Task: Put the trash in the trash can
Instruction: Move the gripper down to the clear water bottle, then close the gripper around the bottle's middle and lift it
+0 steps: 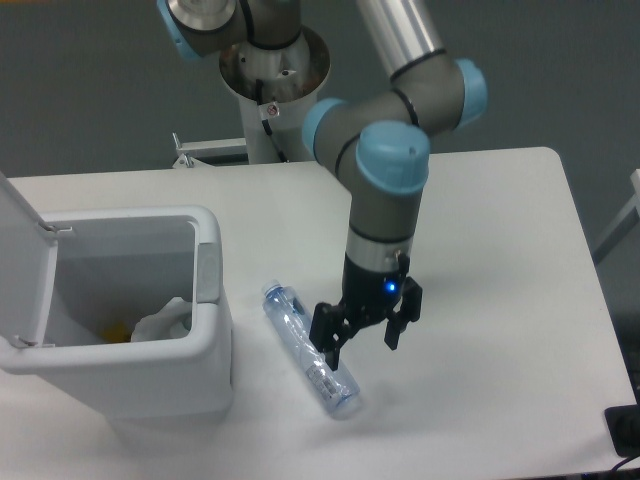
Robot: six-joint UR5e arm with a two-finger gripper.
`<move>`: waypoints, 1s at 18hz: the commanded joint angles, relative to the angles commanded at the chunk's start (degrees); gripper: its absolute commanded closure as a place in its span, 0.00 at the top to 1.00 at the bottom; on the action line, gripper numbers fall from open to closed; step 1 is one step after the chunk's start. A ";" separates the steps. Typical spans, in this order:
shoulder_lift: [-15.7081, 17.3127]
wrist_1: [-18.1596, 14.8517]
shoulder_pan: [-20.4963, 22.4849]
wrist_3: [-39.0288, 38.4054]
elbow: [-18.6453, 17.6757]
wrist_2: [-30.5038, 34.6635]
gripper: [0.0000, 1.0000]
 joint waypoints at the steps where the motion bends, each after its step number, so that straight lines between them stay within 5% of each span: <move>1: -1.31 0.00 -0.18 1.05 0.35 0.88 1.00; 6: -5.54 0.53 -2.02 3.52 1.84 1.68 1.00; 18: -8.36 0.53 -2.90 4.84 1.85 1.94 1.00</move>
